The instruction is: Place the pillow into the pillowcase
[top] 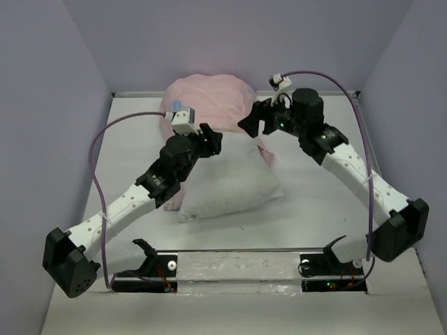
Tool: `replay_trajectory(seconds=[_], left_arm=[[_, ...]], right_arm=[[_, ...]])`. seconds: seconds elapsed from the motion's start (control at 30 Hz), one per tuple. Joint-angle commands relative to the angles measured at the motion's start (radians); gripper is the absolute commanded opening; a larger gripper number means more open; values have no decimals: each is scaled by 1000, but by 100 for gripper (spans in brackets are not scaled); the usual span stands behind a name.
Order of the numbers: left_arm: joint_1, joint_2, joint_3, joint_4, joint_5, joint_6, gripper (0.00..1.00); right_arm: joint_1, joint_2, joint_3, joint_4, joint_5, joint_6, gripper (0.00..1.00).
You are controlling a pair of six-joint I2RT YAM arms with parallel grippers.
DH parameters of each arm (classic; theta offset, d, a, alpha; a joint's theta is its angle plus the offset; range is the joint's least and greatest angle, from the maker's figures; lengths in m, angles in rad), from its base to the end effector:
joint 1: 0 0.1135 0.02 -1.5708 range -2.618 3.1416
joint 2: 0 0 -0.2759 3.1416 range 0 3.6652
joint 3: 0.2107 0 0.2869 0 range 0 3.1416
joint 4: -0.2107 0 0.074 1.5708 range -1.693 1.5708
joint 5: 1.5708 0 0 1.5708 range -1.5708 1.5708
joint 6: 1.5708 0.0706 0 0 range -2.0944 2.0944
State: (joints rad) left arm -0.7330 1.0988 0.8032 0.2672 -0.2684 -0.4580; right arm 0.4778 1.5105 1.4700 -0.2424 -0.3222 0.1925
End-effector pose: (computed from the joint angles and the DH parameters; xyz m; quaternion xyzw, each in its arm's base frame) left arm 0.2522 -0.2018 0.3309 0.0050 0.7167 -0.3080 0.6256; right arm 0.3640 0.2137 0.3981 -0.2075 0.7677 0.3160 0.5174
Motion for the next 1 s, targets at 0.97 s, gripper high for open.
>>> replay_trajectory(seconds=[0.97], left_arm=[[198, 438, 498, -431, -177, 691, 78]], right_arm=[[320, -362, -470, 169, -83, 88, 78]])
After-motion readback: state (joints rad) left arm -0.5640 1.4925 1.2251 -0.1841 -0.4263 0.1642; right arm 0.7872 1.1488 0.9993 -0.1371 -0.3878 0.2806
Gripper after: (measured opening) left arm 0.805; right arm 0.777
